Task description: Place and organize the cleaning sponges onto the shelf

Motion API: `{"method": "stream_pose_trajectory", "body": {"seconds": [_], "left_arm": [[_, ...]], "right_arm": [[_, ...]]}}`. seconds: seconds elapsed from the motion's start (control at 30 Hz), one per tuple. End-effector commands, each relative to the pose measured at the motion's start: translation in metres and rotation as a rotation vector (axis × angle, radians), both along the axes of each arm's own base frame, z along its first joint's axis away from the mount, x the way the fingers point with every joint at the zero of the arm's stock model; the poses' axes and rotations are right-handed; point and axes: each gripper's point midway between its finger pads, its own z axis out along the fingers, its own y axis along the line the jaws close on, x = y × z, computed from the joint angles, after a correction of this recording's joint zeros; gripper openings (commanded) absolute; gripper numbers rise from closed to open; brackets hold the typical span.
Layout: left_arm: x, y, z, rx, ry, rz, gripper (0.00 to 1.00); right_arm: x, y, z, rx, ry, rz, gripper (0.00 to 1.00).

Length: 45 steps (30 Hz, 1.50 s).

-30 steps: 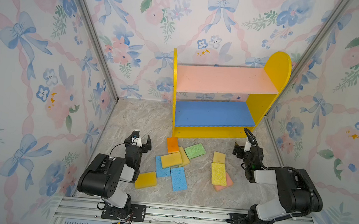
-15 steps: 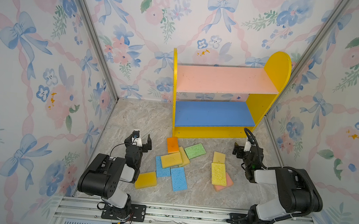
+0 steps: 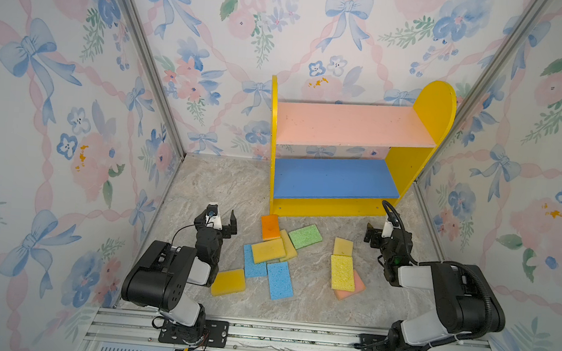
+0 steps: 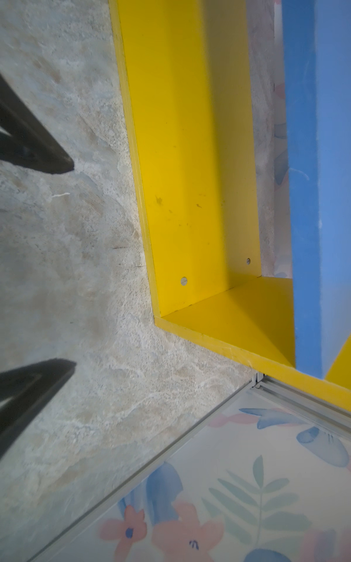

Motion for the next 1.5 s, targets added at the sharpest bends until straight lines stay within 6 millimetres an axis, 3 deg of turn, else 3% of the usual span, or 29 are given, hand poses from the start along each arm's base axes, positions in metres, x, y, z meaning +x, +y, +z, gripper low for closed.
{"method": "stream_pose_trajectory", "body": {"seconds": [0.0,0.37,0.43,0.57,0.67,0.73,0.83,0.97,1.07,1.2,1.33,1.47], "left_arm": [[0.002,0.001,0.003,-0.004,-0.014,-0.001,0.98],[0.004,0.001,0.007,0.0,-0.022,0.001,0.98],[0.009,0.001,0.013,0.004,-0.005,0.005,0.98],[0.007,0.019,0.037,-0.024,-0.021,0.119,0.98],[0.002,0.03,0.062,-0.094,-0.084,0.182,0.98],[0.002,0.03,0.079,-0.167,-0.093,0.189,0.98],[-0.004,0.025,0.108,-0.287,-0.103,0.17,0.98],[-0.019,-0.006,0.134,-0.347,-0.113,0.028,0.98],[-0.03,-0.043,0.137,-0.323,-0.069,-0.088,0.98],[-0.034,-0.085,0.133,-0.335,-0.002,-0.2,0.98],[-0.026,-0.104,0.139,-0.459,0.012,-0.268,0.98],[-0.009,-0.117,0.144,-0.496,0.034,-0.294,0.98]], "right_arm": [[0.007,0.0,0.013,0.008,-0.036,0.002,0.97],[0.006,0.001,0.013,0.0,-0.04,-0.001,0.97],[0.005,-0.004,0.022,-0.015,-0.054,-0.047,0.97],[-0.001,-0.019,0.052,-0.037,-0.02,-0.155,0.97],[-0.012,-0.039,0.08,0.043,-0.033,-0.295,0.97],[-0.022,-0.044,0.087,0.12,0.021,-0.345,0.97],[-0.035,-0.037,0.09,0.2,0.143,-0.325,0.97],[-0.046,-0.003,0.093,0.329,0.244,-0.171,0.97],[-0.055,0.005,0.098,0.4,0.29,-0.152,0.97],[-0.061,-0.018,0.1,0.546,0.361,-0.266,0.97],[-0.056,-0.053,0.104,0.782,0.343,-0.385,0.97],[-0.05,-0.08,0.11,0.869,0.3,-0.489,0.97]]}}
